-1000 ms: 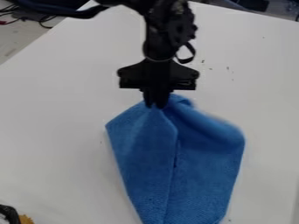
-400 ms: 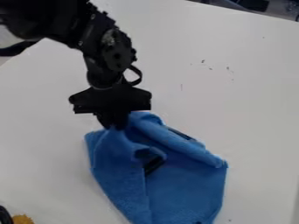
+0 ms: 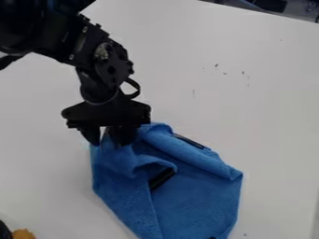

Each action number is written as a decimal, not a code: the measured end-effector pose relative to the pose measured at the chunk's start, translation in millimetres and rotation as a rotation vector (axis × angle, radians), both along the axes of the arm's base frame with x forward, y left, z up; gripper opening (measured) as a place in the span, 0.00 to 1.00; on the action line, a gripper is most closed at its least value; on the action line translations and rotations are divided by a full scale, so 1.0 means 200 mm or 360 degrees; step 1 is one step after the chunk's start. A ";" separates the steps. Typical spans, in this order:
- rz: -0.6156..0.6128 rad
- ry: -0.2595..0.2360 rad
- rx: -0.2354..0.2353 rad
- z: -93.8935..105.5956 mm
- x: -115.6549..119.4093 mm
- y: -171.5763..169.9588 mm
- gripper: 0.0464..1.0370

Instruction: Move the cloth to the left of the table

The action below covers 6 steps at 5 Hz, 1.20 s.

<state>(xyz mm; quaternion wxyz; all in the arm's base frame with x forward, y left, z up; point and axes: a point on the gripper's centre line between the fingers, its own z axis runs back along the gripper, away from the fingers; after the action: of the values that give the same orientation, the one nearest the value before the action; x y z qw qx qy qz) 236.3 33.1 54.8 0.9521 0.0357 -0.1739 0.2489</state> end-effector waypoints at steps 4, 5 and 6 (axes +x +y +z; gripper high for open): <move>0.0059 0.0144 0.0241 0.08 -0.22 0.39 0.96; -0.0140 0.0216 0.0186 0.14 -0.18 0.34 0.96; -0.0299 0.0226 0.0150 0.18 -0.15 0.23 0.96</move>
<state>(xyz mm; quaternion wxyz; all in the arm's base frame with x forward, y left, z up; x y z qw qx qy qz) 207.1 80.1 90.2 0.9784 0.0815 -0.1200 0.1470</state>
